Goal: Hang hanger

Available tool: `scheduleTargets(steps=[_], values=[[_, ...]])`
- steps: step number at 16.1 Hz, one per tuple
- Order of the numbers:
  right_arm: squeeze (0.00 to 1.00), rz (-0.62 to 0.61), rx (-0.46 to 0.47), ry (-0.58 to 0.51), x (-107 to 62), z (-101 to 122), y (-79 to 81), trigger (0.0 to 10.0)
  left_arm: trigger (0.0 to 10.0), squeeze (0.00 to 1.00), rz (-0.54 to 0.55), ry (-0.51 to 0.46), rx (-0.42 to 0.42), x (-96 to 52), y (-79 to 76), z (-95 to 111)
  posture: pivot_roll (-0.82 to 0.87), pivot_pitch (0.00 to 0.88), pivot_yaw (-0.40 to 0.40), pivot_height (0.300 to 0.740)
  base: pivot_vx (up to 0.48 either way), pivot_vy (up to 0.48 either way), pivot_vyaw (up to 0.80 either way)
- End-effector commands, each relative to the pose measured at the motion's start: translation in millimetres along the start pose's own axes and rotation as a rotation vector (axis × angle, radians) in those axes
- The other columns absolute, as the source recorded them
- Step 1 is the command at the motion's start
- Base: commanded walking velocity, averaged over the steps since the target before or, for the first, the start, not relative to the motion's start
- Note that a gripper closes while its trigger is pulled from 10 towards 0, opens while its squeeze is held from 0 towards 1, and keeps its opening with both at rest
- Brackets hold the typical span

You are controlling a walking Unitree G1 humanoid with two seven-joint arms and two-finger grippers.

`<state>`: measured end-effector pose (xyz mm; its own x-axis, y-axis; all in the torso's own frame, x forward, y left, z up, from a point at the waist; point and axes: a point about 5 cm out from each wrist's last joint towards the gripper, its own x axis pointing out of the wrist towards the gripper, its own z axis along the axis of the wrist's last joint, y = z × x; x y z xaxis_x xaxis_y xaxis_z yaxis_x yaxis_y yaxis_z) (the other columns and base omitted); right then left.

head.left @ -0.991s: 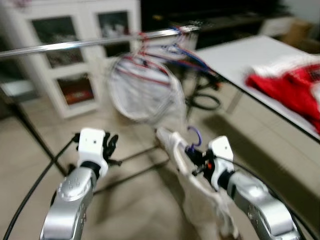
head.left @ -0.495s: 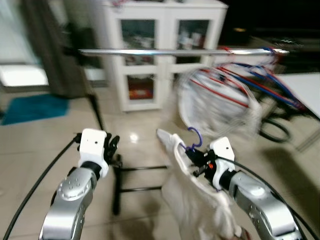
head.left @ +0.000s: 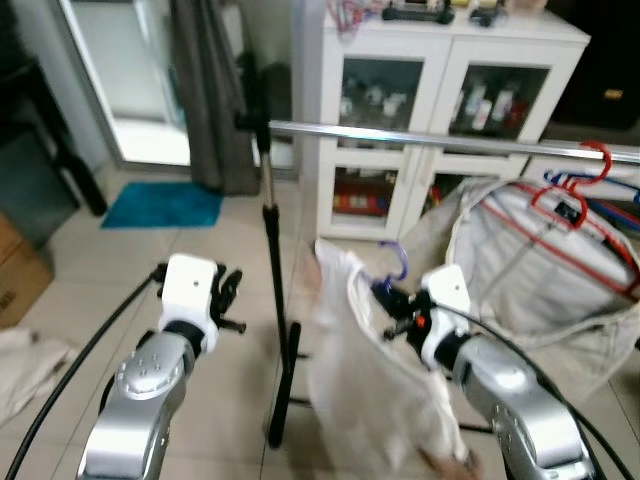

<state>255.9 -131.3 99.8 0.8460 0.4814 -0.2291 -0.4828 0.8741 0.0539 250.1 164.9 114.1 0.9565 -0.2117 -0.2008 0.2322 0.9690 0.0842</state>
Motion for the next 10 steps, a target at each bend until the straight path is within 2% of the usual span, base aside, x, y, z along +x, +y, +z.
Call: scheduleTargets(steps=[1, 4, 9, 10], values=[[0.00, -0.101, -0.043, -0.050, -0.6, 10.1, -16.3, 10.0, 10.0, 0.00, -0.039, -0.023, 0.008, 1.4, -8.9, 5.6, 0.17, 0.000, 0.001, 0.740, 0.352, 0.000, 0.00], [0.00, -0.119, -0.053, -0.105, 3.5, 24.9, -16.7, 10.0, 10.0, 0.00, -0.050, -0.028, 0.011, 0.7, -10.6, 6.5, 0.17, 0.000, -0.008, 0.740, 0.351, 0.000, 0.00], [0.00, -0.145, -0.082, -0.121, 11.7, 37.2, -15.7, 10.0, 10.0, 0.00, -0.061, -0.031, 0.022, -0.8, -12.6, 6.9, 0.17, 0.000, -0.016, 0.740, 0.350, 0.000, 0.00], [0.00, -0.209, -0.083, -0.142, 15.1, 46.1, -20.3, 10.0, 10.0, 0.00, -0.097, -0.052, 0.034, -2.4, -14.6, 10.1, 0.18, 0.000, -0.021, 0.740, 0.000, 0.000, 0.00]])
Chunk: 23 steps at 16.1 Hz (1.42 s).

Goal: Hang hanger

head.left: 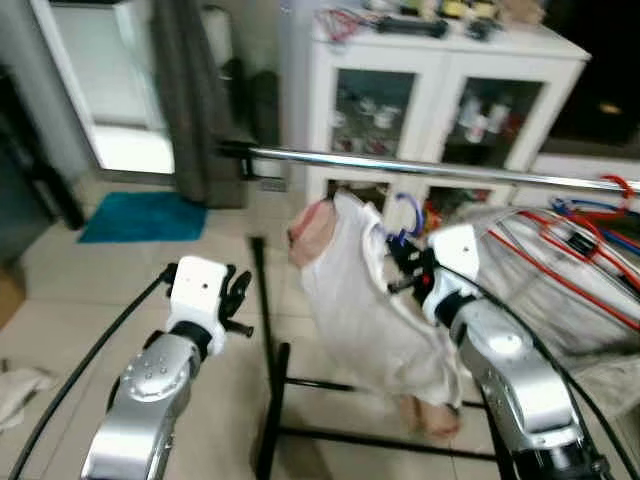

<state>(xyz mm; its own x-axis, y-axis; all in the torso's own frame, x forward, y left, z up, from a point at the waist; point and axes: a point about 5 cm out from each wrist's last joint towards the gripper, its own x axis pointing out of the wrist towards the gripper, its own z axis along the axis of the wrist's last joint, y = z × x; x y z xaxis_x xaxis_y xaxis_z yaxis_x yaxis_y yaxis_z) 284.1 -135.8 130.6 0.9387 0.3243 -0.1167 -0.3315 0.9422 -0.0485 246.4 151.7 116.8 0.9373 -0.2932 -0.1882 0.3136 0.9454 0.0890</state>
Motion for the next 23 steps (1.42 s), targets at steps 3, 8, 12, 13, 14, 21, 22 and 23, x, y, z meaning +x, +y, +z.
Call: scheduleTargets(steps=[3, 8, 12, 13, 14, 21, 22, 23], values=[[0.00, -0.133, 0.036, -0.100, 10.4, 25.2, -15.3, 10.0, 10.0, 0.00, -0.142, -0.069, 0.058, -3.4, -10.7, 14.4, 0.18, 0.000, -0.022, 0.740, 0.000, 0.000, 0.00], [0.00, -0.172, 0.038, -0.102, 37.3, 39.1, -16.9, 10.0, 10.0, 0.00, -0.249, -0.092, 0.064, -1.7, -18.5, 24.3, 0.19, 0.000, -0.027, 0.740, 0.000, 0.000, 0.00], [0.00, -0.157, 0.031, -0.008, 69.9, 46.4, -13.0, 10.0, 10.0, 0.00, -0.379, -0.111, 0.035, -2.8, -27.9, 32.6, 0.19, 0.000, -0.022, 0.740, 0.000, 0.000, 0.00], [0.00, -0.163, 0.030, 0.011, 76.8, 47.9, -14.6, 10.0, 10.0, 0.00, -0.410, -0.116, 0.052, -3.3, -30.2, 35.0, 0.20, 0.000, -0.021, 0.740, 0.000, 0.000, 0.00], [0.00, -0.177, 0.027, 0.048, 83.3, 47.5, -16.1, 10.0, 10.0, 0.00, -0.440, -0.112, 0.066, -4.2, -32.5, 35.8, 0.20, 0.000, -0.023, 0.740, 0.000, 0.000, 0.00], [0.57, -0.109, 0.159, 0.301, 88.4, 13.4, -12.6, 10.0, 10.0, 0.00, -0.489, -0.070, 0.105, -8.9, -34.5, 31.8, 0.20, 0.000, -0.027, 0.740, 0.000, 0.000, 0.00], [0.91, -0.111, 0.167, 0.298, 86.9, 13.4, -13.7, 10.0, 10.0, 0.00, -0.489, -0.066, 0.109, -8.5, -34.5, 31.1, 0.20, 0.000, -0.022, 0.740, 0.000, 0.000, 0.00], [1.00, -0.109, 0.170, 0.287, 83.8, 13.4, -15.3, 10.0, 10.0, 0.00, -0.485, -0.061, 0.113, -7.5, -34.2, 30.3, 0.20, 0.000, -0.016, 0.740, 0.000, 0.000, 0.00]])
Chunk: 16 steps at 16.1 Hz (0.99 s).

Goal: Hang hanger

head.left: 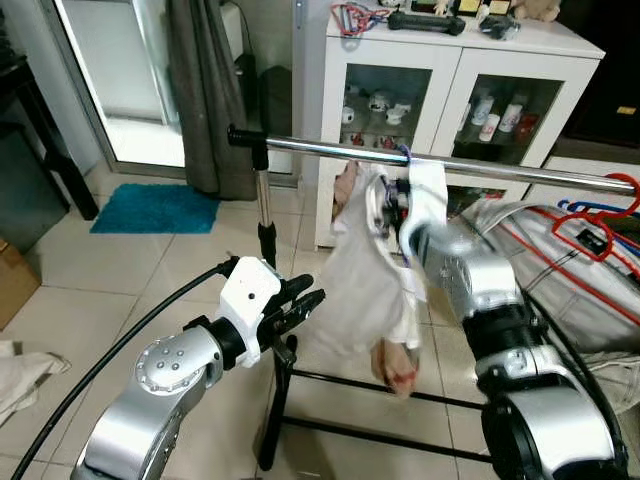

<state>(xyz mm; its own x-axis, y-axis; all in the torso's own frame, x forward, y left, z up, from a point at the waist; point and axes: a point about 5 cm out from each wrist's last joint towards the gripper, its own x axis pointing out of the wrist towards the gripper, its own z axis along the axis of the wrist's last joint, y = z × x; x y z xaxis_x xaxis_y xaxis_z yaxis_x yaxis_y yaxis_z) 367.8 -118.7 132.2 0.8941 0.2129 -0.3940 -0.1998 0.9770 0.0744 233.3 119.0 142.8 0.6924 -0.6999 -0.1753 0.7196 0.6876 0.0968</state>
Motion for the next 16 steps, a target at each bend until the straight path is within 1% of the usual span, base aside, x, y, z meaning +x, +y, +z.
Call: scheduleTargets(steps=[1, 2, 3, 4, 5, 6, 7, 8, 10, 11, 12, 13, 14, 15, 16], values=[[1.00, -0.001, 0.013, -0.011, -2.7, 2.8, -4.1, 10.0, 10.0, 0.00, -0.001, 0.007, 0.021, 1.4, 0.0, 1.7, 0.20, 0.000, -0.016, 0.740, 0.000, 0.000, 0.00], [1.00, 0.017, -0.014, -0.062, -7.7, 4.7, -5.5, 10.0, 10.0, 0.00, 0.013, 0.013, 0.029, 2.6, 1.4, 0.6, 0.19, 0.000, -0.011, 0.740, 0.000, 0.000, 0.00], [1.00, 0.048, -0.054, -0.142, -16.4, 10.0, -6.4, 10.0, 10.0, 1.00, 0.083, 0.001, 0.059, 3.9, 7.7, 0.8, 0.18, 0.000, -0.004, 0.740, 0.000, 0.000, 0.00], [1.00, 0.118, 0.001, -0.261, -35.5, 18.8, -9.0, 10.0, 10.0, 1.00, 0.177, -0.048, 0.047, 5.7, 17.3, 3.3, 0.17, 0.000, 0.000, 0.740, 0.000, 0.000, 0.00], [1.00, 0.168, 0.058, -0.312, -49.6, 21.7, -11.8, 10.0, 10.0, 1.00, 0.225, -0.049, 0.047, 5.8, 21.8, 4.5, 0.17, 0.000, 0.002, 0.740, 0.000, 0.000, 0.00], [1.00, 0.197, 0.064, -0.329, -62.6, 19.9, -14.6, 10.0, 10.0, 1.00, 0.257, -0.073, 0.044, 5.8, 23.8, 6.0, 0.16, 0.000, 0.005, 0.740, 0.000, 0.000, 0.00], [1.00, 0.211, 0.068, -0.332, -70.7, 17.4, -15.8, 10.0, 10.0, 1.00, 0.276, -0.088, 0.030, 5.5, 24.9, 7.2, 0.15, 0.000, 0.009, 0.740, 0.000, 0.000, 0.00], [1.00, 0.235, 0.083, -0.343, -86.0, 12.8, -17.6, 10.0, 10.0, 1.00, 0.315, -0.123, 0.001, 5.4, 26.6, 9.3, 0.15, 0.000, 0.013, 0.740, 0.000, 0.000, 0.00], [1.00, 0.252, 0.115, -0.365, -111.5, 4.6, -20.7, 10.0, 10.0, 1.00, 0.336, -0.131, -0.060, 5.5, 26.4, 7.3, 0.12, 0.000, 0.025, 0.740, 0.000, 0.000, 0.00], [1.00, 0.250, 0.110, -0.363, -115.8, 2.0, -21.3, 10.0, 10.0, 1.00, 0.340, -0.113, -0.080, 5.5, 26.2, 5.3, 0.12, 0.000, 0.029, 0.740, 0.000, 0.000, 0.00], [1.00, 0.175, -0.003, -0.312, -120.0, -8.9, -27.8, 10.0, 10.0, 1.00, 0.345, -0.119, -0.102, 6.7, 24.7, 3.9, 0.11, 0.000, 0.027, 0.740, 0.000, 0.000, 0.00], [1.00, 0.106, -0.102, -0.323, -123.2, -13.4, -32.9, 10.0, 10.0, 1.00, 0.368, -0.118, -0.115, 8.4, 24.1, 2.2, 0.11, 0.000, 0.024, 0.740, 0.000, 0.000, 0.00], [1.00, 0.087, -0.127, -0.372, -125.8, -12.5, -32.7, 10.0, 10.0, 1.00, 0.391, -0.120, -0.122, 9.5, 24.8, 1.7, 0.10, 0.000, 0.022, 0.740, 0.000, -0.401, 0.00], [1.00, 0.055, -0.095, -0.351, -125.3, -17.2, -32.1, 10.0, 10.0, 1.00, 0.413, -0.121, -0.115, 10.4, 26.9, 1.7, 0.10, 0.000, 0.020, 0.740, 0.000, -0.480, 0.00], [1.00, 0.060, -0.087, -0.322, -124.0, -22.7, -29.0, 10.0, 10.0, 1.00, 0.424, -0.111, -0.114, 10.9, 28.6, 0.8, 0.10, 0.000, 0.017, 0.740, 0.000, -0.480, 0.00]])
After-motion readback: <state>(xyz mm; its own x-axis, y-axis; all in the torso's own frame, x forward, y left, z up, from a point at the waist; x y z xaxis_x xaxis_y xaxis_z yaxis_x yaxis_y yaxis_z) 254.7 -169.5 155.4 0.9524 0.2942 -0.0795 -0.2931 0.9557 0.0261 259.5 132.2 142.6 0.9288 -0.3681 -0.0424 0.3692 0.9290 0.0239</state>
